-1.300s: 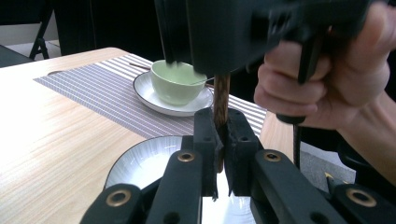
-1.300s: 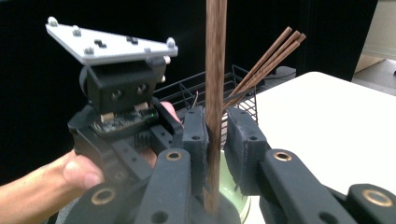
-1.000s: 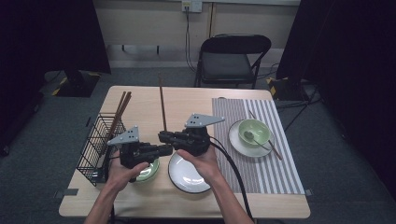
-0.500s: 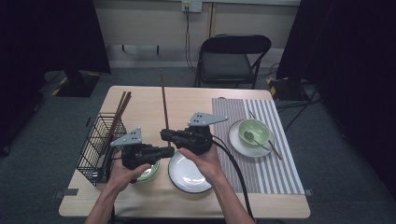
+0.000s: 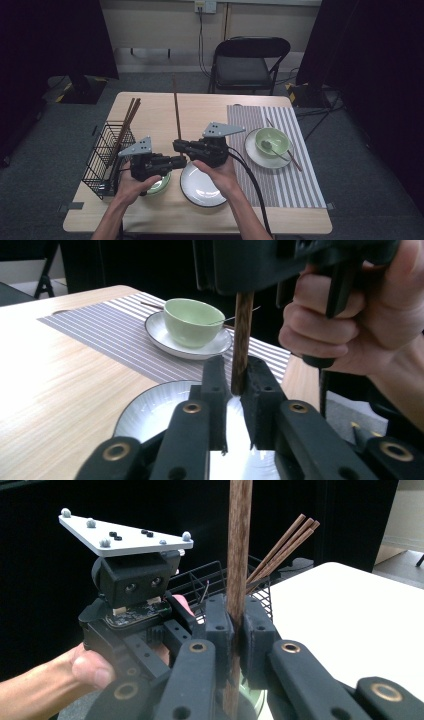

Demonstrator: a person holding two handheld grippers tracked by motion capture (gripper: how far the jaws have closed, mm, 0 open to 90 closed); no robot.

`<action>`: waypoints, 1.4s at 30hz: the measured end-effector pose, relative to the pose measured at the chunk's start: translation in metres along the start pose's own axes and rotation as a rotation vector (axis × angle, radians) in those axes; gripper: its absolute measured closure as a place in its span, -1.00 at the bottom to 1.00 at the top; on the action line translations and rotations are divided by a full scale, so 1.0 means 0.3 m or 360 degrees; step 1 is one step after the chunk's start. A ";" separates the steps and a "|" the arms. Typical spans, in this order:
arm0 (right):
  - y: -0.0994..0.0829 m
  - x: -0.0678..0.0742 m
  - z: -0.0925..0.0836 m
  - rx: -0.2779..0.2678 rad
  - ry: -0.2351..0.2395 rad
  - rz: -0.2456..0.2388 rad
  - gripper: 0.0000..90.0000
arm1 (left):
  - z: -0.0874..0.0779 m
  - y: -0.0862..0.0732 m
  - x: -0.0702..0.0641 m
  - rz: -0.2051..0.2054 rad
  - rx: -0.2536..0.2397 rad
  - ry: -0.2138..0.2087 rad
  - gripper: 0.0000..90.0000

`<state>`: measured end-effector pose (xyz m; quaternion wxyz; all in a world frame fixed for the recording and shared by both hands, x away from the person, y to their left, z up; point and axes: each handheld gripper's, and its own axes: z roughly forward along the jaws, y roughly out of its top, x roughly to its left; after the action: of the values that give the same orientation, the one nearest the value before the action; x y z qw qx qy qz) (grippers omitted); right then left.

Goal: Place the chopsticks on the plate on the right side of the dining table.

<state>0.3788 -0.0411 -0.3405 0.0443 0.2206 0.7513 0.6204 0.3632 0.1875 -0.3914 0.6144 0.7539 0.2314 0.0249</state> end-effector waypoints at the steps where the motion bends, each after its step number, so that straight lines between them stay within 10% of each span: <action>1: 0.002 -0.002 -0.004 -0.0011 -0.0010 0.0003 0.88 | 0.000 0.002 -0.001 -0.0007 0.0000 -0.0004 0.70; 21: -0.045 -0.066 -0.128 -0.0005 -0.0161 0.0036 0.88 | -0.026 0.026 0.007 0.0068 0.0030 0.0208 -0.39; 42: -0.188 -0.070 -0.151 0.0166 -0.0249 0.0035 0.88 | 0.000 0.119 -0.023 0.0091 -0.0024 0.0238 -0.49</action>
<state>0.3668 -0.0979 -0.3882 0.0845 0.2788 0.7744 0.5616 0.3684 0.1800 -0.3563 0.6002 0.7514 0.2550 0.1004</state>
